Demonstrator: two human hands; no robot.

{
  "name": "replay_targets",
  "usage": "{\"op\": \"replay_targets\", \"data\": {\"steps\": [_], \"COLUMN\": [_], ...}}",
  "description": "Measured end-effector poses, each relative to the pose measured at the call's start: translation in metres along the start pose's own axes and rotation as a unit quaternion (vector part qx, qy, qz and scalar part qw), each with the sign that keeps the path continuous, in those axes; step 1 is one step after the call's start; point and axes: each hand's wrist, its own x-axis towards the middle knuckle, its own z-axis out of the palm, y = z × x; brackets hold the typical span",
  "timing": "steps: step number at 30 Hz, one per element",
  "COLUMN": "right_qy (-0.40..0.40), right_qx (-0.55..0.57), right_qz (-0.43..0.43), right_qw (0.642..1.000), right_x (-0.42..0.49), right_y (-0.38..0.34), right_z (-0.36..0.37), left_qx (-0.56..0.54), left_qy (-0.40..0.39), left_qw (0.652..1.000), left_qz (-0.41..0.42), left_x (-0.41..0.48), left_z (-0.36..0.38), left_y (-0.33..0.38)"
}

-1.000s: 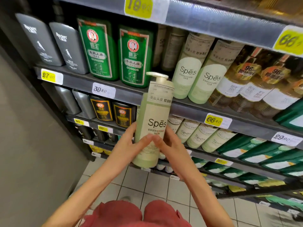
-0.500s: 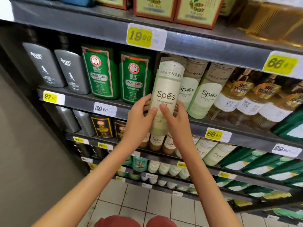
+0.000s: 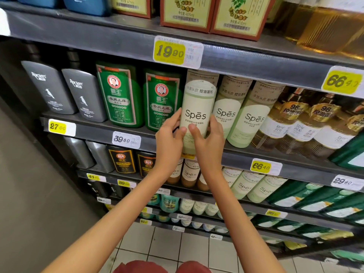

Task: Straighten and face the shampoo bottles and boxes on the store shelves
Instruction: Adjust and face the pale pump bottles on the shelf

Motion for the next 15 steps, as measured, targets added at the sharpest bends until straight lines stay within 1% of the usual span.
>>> {"op": "replay_targets", "data": {"steps": [2, 4, 7, 10, 12, 15], "right_qy": [0.016, 0.035, 0.064, 0.094, 0.103, 0.108], "right_qx": [-0.001, -0.004, 0.015, 0.044, 0.037, 0.009], "right_qz": [-0.01, -0.018, -0.003, 0.015, 0.001, -0.018], "right_qw": [1.0, 0.999, 0.998, 0.994, 0.994, 0.994], "right_x": [0.0, 0.0, 0.002, 0.005, 0.005, -0.001], "right_y": [0.003, 0.006, 0.008, 0.008, 0.009, 0.02], "right_z": [0.003, 0.006, 0.011, 0.016, 0.019, 0.022], "left_qx": [0.033, 0.041, 0.015, -0.002, -0.006, 0.018], "left_qy": [0.023, 0.035, 0.047, 0.042, 0.04, 0.051], "left_qw": [0.999, 0.998, 0.999, 0.999, 0.999, 0.998], "left_qz": [0.021, 0.032, 0.023, 0.014, 0.016, 0.012], "left_x": [0.002, 0.003, 0.005, 0.006, 0.005, -0.002], "left_z": [0.002, 0.005, 0.007, 0.008, 0.01, 0.01], "left_y": [-0.002, -0.005, -0.006, -0.005, -0.005, -0.01]}}
